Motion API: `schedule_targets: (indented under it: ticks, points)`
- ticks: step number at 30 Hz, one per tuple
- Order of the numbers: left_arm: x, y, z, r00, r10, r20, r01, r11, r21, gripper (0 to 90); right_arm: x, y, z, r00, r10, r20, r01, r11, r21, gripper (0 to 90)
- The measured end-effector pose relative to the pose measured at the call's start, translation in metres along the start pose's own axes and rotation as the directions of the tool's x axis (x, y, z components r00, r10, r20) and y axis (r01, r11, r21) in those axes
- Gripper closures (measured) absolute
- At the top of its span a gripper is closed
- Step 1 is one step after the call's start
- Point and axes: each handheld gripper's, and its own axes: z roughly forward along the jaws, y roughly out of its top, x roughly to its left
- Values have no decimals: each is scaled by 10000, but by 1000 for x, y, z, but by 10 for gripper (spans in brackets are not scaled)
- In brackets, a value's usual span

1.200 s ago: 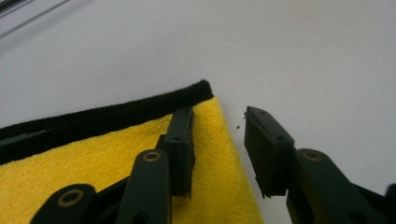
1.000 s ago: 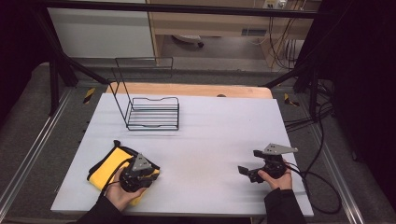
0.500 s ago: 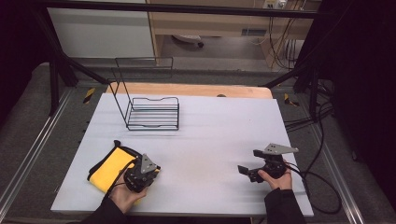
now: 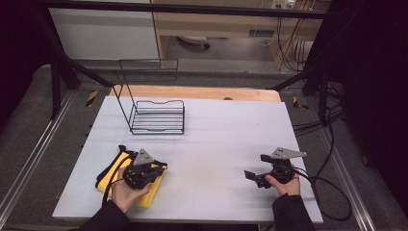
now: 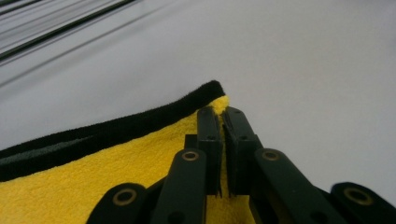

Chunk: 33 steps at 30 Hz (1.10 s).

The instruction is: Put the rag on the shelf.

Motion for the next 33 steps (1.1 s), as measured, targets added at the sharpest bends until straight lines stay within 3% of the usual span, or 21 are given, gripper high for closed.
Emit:
schedule_targets:
  ticks: [6, 10, 12, 13, 16, 19, 21, 25, 28, 33]
  points:
    - [-14, 23, 20, 9992, -395, 55, 396, 9989, -264, 858, 2, 1, 2, 10000, -15, -48, 15, 10000, 28, 8]
    - [-22, 33, 44, 9995, -324, -39, 323, 9992, -218, 855, 4, 2, 4, 9999, -133, -26, 133, 9999, 73, 10]
    - [-22, 34, 48, 9996, -264, -61, 263, 9995, -175, 850, 4, 2, 5, 9999, -148, -6, 148, 9999, 66, 11]
    - [-23, 31, 59, 9999, -103, -69, 103, 9999, -5, 844, 4, 2, 5, 9999, -128, 20, 128, 9999, 74, 11]
    - [-19, 27, 63, 9992, -69, 404, 72, 9999, -76, 784, 4, 1, 5, 9999, -122, 76, 121, 9999, 105, 13]
    - [-15, 30, 52, 9979, 0, 652, 18, 9996, -269, 573, 5, 2, 6, 9998, -137, 152, 134, 9997, 197, 14]
    - [-10, 31, 37, 9967, 40, 815, -6, 9991, -420, 498, 7, 2, 7, 9997, -156, 169, 151, 9996, 253, 14]
    - [7, 25, 2, 9969, 199, 758, -149, 9977, -655, 421, 15, 5, 11, 9994, -206, 283, 199, 9995, 228, 16]
    - [27, 9, -22, 9988, 197, 439, -173, 9985, -527, 369, 25, 10, 16, 9982, -434, 409, 421, 9986, 316, 11]
    - [57, -21, -48, 9992, -307, 239, 313, 9992, -247, 308, 52, 20, 31, 9976, -427, 549, 395, 9975, 586, 8]
